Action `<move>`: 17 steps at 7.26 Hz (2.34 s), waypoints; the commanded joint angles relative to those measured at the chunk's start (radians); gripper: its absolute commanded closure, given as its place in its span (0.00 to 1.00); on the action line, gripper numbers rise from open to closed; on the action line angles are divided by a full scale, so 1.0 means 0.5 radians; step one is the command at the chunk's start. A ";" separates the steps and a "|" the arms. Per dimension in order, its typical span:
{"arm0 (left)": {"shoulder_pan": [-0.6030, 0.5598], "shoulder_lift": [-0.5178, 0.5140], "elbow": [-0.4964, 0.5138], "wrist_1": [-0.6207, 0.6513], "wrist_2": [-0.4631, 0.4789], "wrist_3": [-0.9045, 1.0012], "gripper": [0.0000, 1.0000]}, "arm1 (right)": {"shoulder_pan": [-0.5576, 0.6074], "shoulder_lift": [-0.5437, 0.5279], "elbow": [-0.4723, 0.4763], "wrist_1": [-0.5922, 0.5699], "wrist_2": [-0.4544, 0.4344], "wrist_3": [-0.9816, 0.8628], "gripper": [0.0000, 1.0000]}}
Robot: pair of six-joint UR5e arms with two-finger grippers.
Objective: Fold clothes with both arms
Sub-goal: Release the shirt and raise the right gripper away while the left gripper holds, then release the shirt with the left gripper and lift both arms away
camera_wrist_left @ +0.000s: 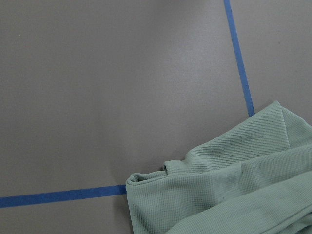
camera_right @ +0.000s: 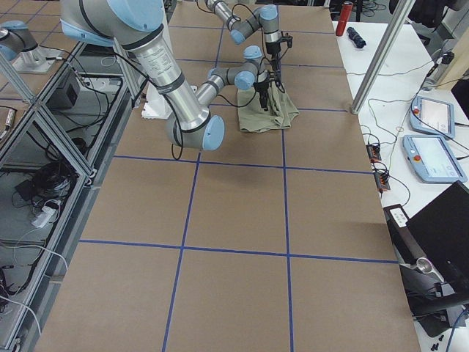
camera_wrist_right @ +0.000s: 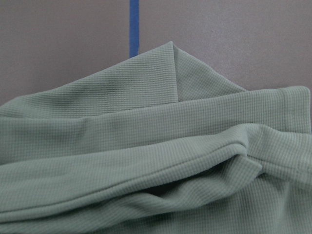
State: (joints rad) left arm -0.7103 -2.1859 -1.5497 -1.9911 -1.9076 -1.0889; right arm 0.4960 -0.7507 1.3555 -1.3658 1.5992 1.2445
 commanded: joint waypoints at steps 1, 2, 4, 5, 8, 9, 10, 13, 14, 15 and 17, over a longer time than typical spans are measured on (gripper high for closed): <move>0.000 0.006 0.001 -0.012 -0.001 -0.001 0.00 | 0.045 0.013 -0.076 0.001 -0.066 -0.041 0.00; 0.000 0.006 0.001 -0.012 -0.001 -0.001 0.00 | 0.121 0.013 -0.112 0.004 -0.069 -0.120 0.00; -0.003 0.006 -0.002 -0.012 -0.004 -0.010 0.00 | 0.311 0.056 -0.277 0.016 -0.105 -0.273 0.00; 0.000 0.006 -0.005 -0.012 -0.004 -0.013 0.00 | 0.376 0.135 -0.442 0.019 -0.167 -0.329 0.00; 0.018 0.000 0.001 -0.003 0.002 -0.043 0.00 | 0.541 0.203 -0.496 0.032 -0.007 -0.433 0.00; 0.091 0.000 0.001 0.015 0.023 -0.162 0.00 | 0.624 0.204 -0.466 0.059 0.241 -0.479 0.00; 0.198 0.003 0.010 0.027 0.078 -0.187 0.00 | 0.689 0.198 -0.414 0.050 0.414 -0.540 0.00; 0.316 -0.003 0.038 0.031 0.244 -0.221 0.00 | 0.692 0.176 -0.407 0.059 0.459 -0.544 0.00; 0.301 -0.006 0.065 0.055 0.244 -0.221 0.00 | 0.692 0.161 -0.401 0.062 0.456 -0.544 0.00; 0.264 -0.024 0.126 0.104 0.253 -0.221 0.00 | 0.689 0.133 -0.364 0.059 0.456 -0.547 0.00; 0.218 -0.079 0.282 0.086 0.256 -0.234 0.00 | 0.689 0.130 -0.361 0.062 0.453 -0.547 0.00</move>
State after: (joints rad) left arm -0.5856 -2.2058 -1.4586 -1.9459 -1.7806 -1.2022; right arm 0.8409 -0.6826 1.1722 -1.3350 1.8260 0.9712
